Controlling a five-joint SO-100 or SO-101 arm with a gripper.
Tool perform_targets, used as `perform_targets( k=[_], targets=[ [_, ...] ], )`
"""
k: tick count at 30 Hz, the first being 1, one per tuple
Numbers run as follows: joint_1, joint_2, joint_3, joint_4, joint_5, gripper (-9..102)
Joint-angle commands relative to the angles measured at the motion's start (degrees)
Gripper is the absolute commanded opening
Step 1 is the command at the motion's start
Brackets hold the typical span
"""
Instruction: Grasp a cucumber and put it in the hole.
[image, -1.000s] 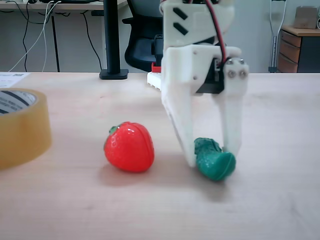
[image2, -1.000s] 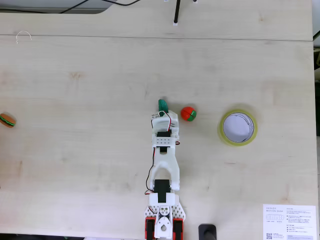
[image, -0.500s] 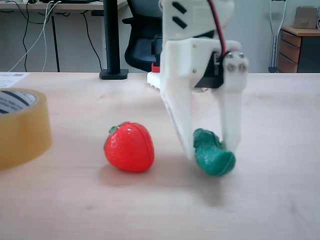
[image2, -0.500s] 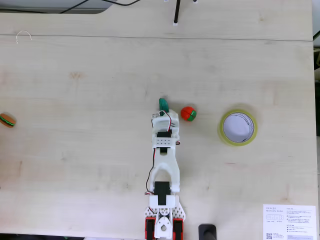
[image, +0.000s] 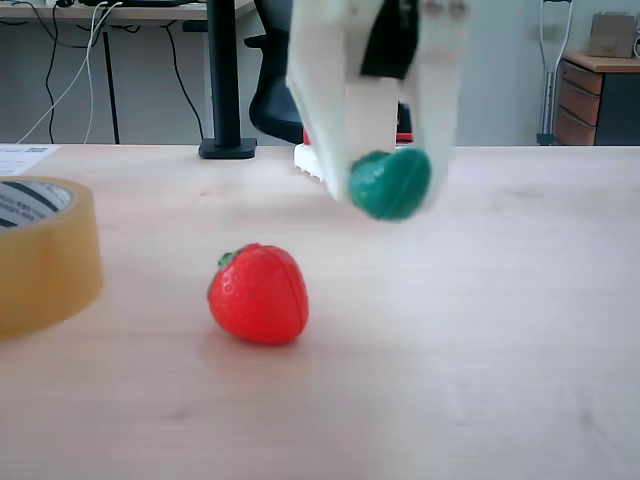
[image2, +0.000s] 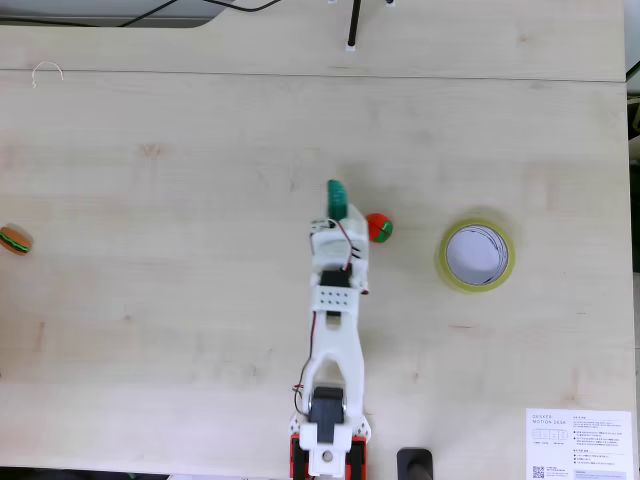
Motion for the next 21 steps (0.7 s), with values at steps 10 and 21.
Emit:
perform_targets(
  k=[10, 21],
  targets=[
    [11.8, 14.9, -3.3, 2.0, 0.5, 4],
    [24.7, 13.4, -5.8, 1.9, 0.5, 4]
  ],
)
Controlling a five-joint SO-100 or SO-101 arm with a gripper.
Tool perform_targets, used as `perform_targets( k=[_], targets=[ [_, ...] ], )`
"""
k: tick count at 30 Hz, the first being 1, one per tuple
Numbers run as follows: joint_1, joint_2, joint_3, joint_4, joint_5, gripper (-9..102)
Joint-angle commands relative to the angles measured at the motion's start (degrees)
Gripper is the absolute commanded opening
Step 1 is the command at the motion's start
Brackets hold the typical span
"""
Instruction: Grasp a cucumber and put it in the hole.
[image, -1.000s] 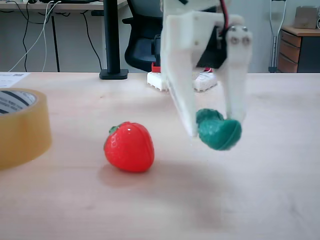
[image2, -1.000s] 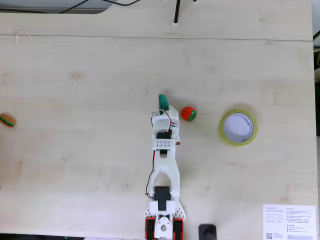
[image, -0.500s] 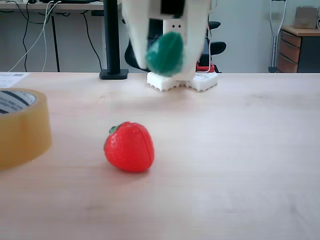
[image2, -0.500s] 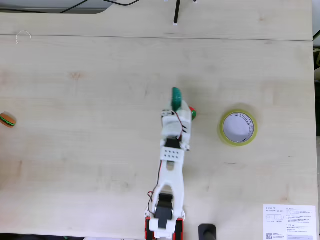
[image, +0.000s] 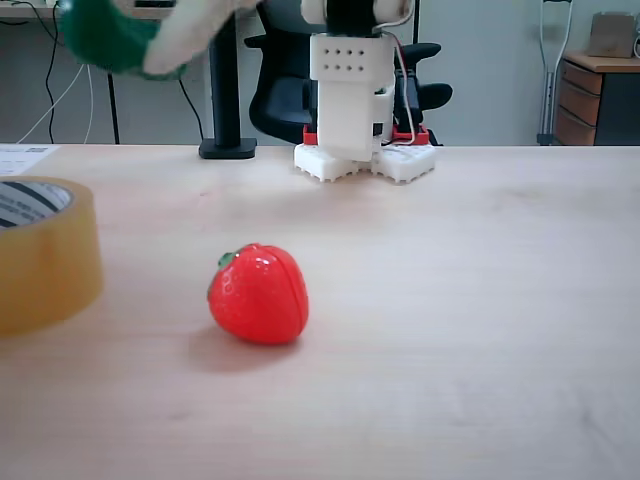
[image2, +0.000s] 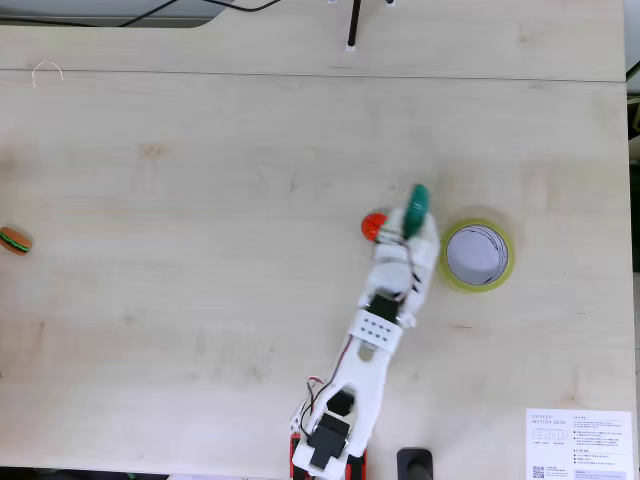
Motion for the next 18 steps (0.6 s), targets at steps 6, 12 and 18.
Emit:
perform_targets(
  k=[6, 12, 18],
  targets=[
    [8.5, -2.3, -10.7, 0.4, 0.5, 4],
    [12.6, -6.8, -13.4, 0.4, 0.5, 4],
    [14.7, -8.1, -13.4, 0.4, 0.5, 4]
  ],
)
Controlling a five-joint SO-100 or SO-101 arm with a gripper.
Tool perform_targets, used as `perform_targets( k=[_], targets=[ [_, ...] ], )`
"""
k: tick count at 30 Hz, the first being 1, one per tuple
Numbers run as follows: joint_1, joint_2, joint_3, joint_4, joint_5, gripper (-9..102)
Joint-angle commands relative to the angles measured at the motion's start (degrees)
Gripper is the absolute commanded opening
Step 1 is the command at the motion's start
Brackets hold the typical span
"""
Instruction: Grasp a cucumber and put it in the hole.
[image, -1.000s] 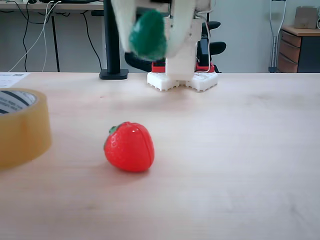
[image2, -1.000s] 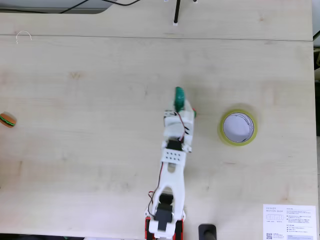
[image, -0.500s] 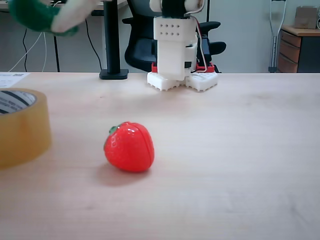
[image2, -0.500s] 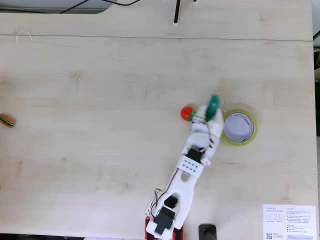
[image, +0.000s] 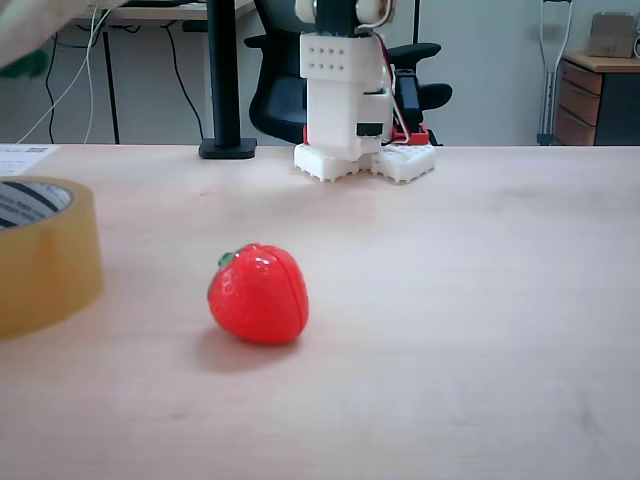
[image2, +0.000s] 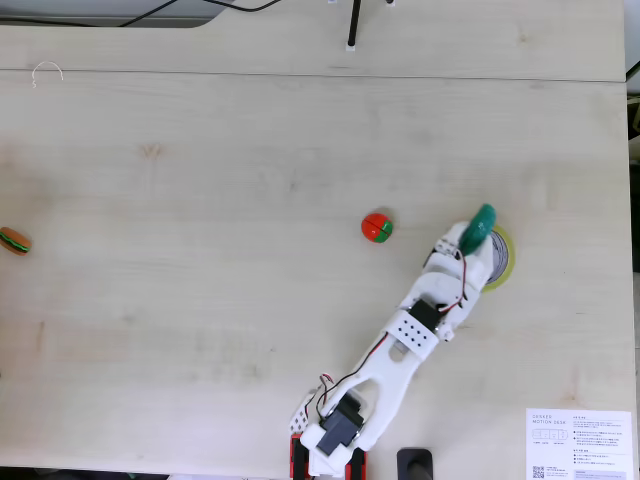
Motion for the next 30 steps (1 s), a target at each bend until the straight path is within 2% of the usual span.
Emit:
perform_targets(
  k=[1, 14, 20, 30],
  targets=[
    [1.4, 0.6, -5.6, 0.4, 0.5, 5],
    [1.4, 0.4, -5.5, 0.4, 0.3, 6],
    [1.4, -1.1, -5.6, -2.2, 0.3, 26],
    [1.5, -0.3, -5.5, -2.3, 0.5, 35]
  ],
)
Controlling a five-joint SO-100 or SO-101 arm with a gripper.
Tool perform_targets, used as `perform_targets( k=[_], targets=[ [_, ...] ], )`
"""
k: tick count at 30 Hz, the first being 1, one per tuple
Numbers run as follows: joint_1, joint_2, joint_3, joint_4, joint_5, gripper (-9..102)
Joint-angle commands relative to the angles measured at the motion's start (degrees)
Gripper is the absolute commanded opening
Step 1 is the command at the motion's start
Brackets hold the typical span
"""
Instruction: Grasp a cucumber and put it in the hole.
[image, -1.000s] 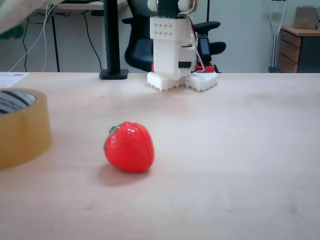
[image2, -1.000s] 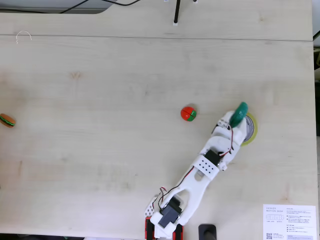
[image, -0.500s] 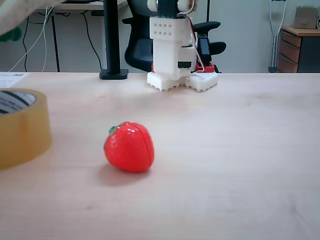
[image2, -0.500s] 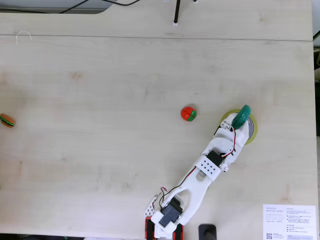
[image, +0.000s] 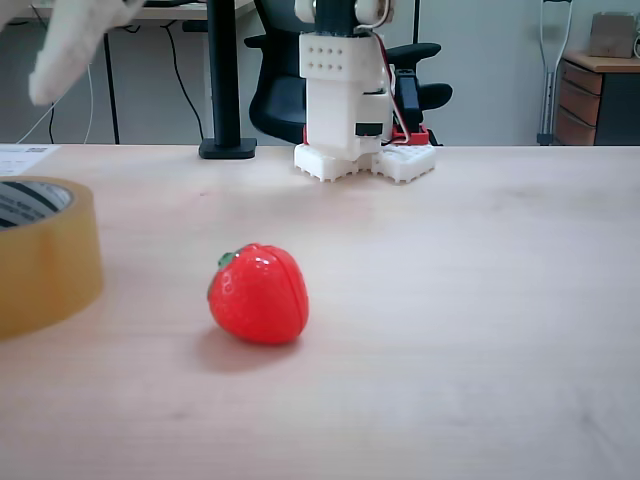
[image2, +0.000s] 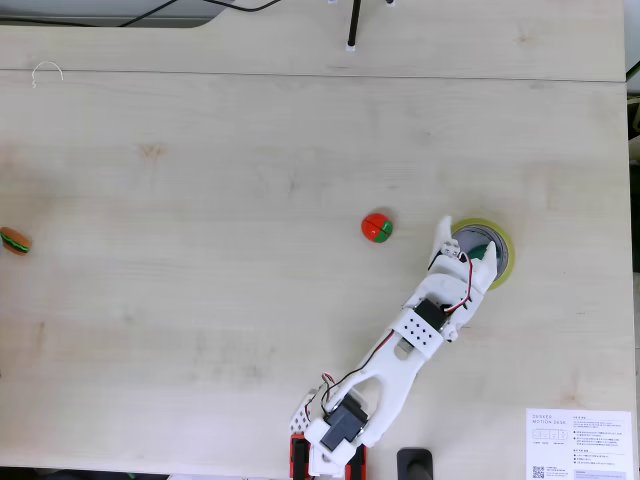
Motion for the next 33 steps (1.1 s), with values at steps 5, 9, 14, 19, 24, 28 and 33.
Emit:
perform_targets(
  k=[5, 9, 14, 19, 24, 28, 33],
  targets=[
    [0.8, 2.9, -5.5, -1.8, 0.5, 37],
    [0.8, 3.4, -5.5, -1.8, 0.5, 39],
    [0.8, 4.0, -5.4, -1.8, 0.3, 40],
    [0.8, 5.8, -4.2, -1.8, 0.2, 40],
    [0.8, 10.4, -1.1, -1.8, 0.2, 42],
    [0.8, 15.8, 2.0, -1.7, 0.2, 43],
    [0.4, 27.4, 12.1, -1.6, 0.1, 42]
  ],
)
